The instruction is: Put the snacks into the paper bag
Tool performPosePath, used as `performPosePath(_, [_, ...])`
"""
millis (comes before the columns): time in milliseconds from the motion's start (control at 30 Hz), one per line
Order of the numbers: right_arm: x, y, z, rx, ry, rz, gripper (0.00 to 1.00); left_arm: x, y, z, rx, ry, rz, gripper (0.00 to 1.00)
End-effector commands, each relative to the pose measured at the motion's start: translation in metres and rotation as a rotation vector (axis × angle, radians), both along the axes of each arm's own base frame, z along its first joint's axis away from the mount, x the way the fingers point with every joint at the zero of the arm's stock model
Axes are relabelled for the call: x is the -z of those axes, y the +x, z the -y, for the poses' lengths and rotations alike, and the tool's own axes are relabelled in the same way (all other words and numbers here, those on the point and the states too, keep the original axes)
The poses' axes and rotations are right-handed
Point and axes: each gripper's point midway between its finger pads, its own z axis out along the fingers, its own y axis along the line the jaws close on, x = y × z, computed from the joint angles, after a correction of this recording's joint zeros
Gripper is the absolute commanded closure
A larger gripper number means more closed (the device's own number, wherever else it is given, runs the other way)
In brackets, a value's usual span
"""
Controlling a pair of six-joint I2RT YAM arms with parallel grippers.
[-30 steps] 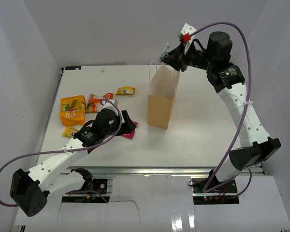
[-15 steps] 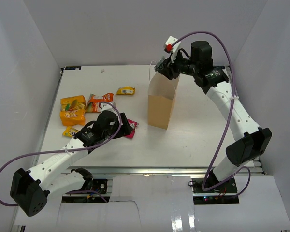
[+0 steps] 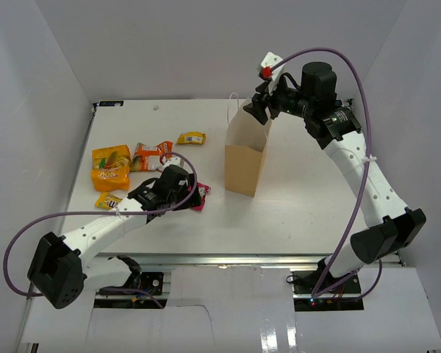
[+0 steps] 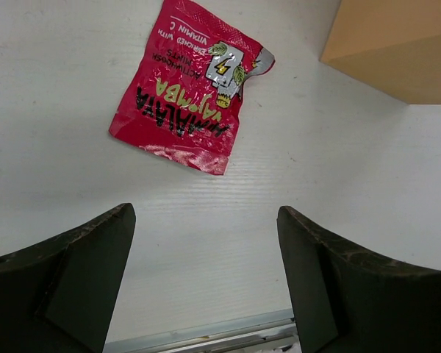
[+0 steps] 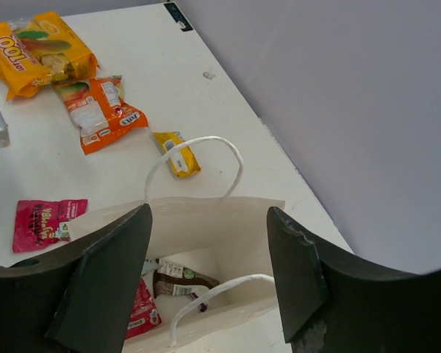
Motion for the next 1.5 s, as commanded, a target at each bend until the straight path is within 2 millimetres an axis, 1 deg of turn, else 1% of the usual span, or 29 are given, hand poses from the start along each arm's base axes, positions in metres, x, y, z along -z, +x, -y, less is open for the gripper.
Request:
performPosePath(0, [-0.042, -0.017, 0.013, 0.014, 0.052, 0.095, 0.29, -0.002, 0.016, 0.004, 0.053, 0.077, 0.024, 0.11])
performPosePath(67, [-0.036, -0.019, 0.023, 0.026, 0.04, 0.094, 0.25, 0.005, 0.023, 0.006, 0.077, 0.112, 0.014, 0.11])
performPosePath(100, [-0.026, -0.019, 0.037, 0.047, 0.032, 0.072, 0.24, 0.005, 0.029, 0.01, 0.105, 0.129, 0.019, 0.12])
performPosePath(133, [-0.019, -0.018, 0.044, 0.056, 0.028, 0.055, 0.23, 0.018, 0.033, 0.012, 0.121, 0.161, -0.013, 0.12])
performPosePath(167, [-0.012, -0.017, 0.054, 0.067, 0.026, 0.038, 0.23, 0.022, 0.037, 0.015, 0.136, 0.173, -0.016, 0.13])
performPosePath(200, [-0.009, -0.015, 0.074, 0.094, 0.032, 0.027, 0.23, 0.026, 0.04, 0.018, 0.168, 0.194, -0.021, 0.13])
performPosePath(233, [0.011, -0.014, 0.082, 0.109, 0.026, -0.019, 0.22, 0.024, 0.048, 0.024, 0.183, 0.197, -0.014, 0.14])
performPosePath(267, [0.018, -0.013, 0.092, 0.127, 0.021, -0.037, 0.22, 0.037, 0.051, 0.026, 0.198, 0.222, -0.043, 0.14])
performPosePath(300, [0.022, -0.014, 0.108, 0.16, 0.018, -0.039, 0.22, 0.039, 0.054, 0.029, 0.211, 0.232, -0.047, 0.15])
performPosePath(333, [0.039, -0.015, 0.114, 0.173, 0.007, -0.071, 0.22, 0.037, 0.06, 0.033, 0.23, 0.237, -0.037, 0.15])
performPosePath(400, [0.05, -0.019, 0.131, 0.212, -0.004, -0.079, 0.22, 0.047, 0.064, 0.034, 0.244, 0.267, -0.056, 0.15])
performPosePath(433, [0.065, -0.021, 0.135, 0.22, -0.013, -0.11, 0.22, 0.05, 0.067, 0.033, 0.246, 0.287, -0.054, 0.15])
performPosePath(467, [0.071, -0.023, 0.139, 0.229, -0.016, -0.122, 0.22, 0.05, 0.071, 0.034, 0.243, 0.296, -0.048, 0.15])
performPosePath(533, [0.076, -0.028, 0.146, 0.247, -0.015, -0.125, 0.22, 0.06, 0.073, 0.028, 0.232, 0.338, -0.061, 0.17])
performPosePath(567, [0.085, -0.03, 0.148, 0.252, -0.017, -0.147, 0.22, 0.062, 0.075, 0.027, 0.23, 0.351, -0.061, 0.18])
performPosePath(667, [0.096, -0.035, 0.153, 0.266, -0.015, -0.171, 0.22, 0.077, 0.076, 0.019, 0.216, 0.401, -0.085, 0.21])
performPosePath(733, [0.099, -0.036, 0.156, 0.274, -0.014, -0.178, 0.22, 0.087, 0.074, 0.017, 0.215, 0.422, -0.107, 0.24])
performPosePath(833, [0.106, -0.038, 0.159, 0.284, -0.013, -0.197, 0.22, 0.094, 0.072, 0.014, 0.208, 0.429, -0.124, 0.34])
performPosePath(900, [0.111, -0.039, 0.159, 0.283, -0.012, -0.21, 0.22, 0.098, 0.067, 0.01, 0.198, 0.43, -0.136, 0.49])
performPosePath(933, [0.112, -0.04, 0.158, 0.28, -0.009, -0.216, 0.22, 0.096, 0.066, 0.01, 0.196, 0.424, -0.129, 0.57])
performPosePath(967, [0.113, -0.04, 0.158, 0.28, -0.01, -0.219, 0.22, 0.096, 0.065, 0.01, 0.195, 0.42, -0.125, 0.61])
performPosePath(1000, [0.114, -0.038, 0.165, 0.299, -0.007, -0.221, 0.22, 0.098, 0.06, 0.006, 0.194, 0.425, -0.132, 0.65])
performPosePath(1133, [0.12, -0.038, 0.171, 0.316, -0.005, -0.238, 0.22, 0.092, 0.054, 0.002, 0.186, 0.409, -0.114, 0.73])
performPosePath(1267, [0.124, -0.039, 0.175, 0.327, -0.006, -0.243, 0.22, 0.078, 0.048, 0.003, 0.19, 0.353, -0.081, 0.83])
performPosePath(1300, [0.125, -0.039, 0.175, 0.33, -0.006, -0.246, 0.22, 0.066, 0.048, 0.006, 0.189, 0.326, -0.052, 0.89])
performPosePath(1333, [0.127, -0.039, 0.176, 0.332, -0.007, -0.249, 0.22, 0.061, 0.047, 0.008, 0.192, 0.297, -0.041, 0.92])
performPosePath(1367, [0.128, -0.04, 0.177, 0.336, -0.006, -0.252, 0.22, 0.056, 0.044, 0.009, 0.194, 0.278, -0.031, 0.94])
performPosePath(1400, [0.129, -0.04, 0.178, 0.339, -0.008, -0.253, 0.22, 0.04, 0.045, 0.013, 0.196, 0.24, 0.009, 0.96])
performPosePath(1467, [0.132, -0.04, 0.18, 0.343, -0.01, -0.258, 0.22, 0.022, 0.042, 0.022, 0.222, 0.167, 0.049, 0.99])
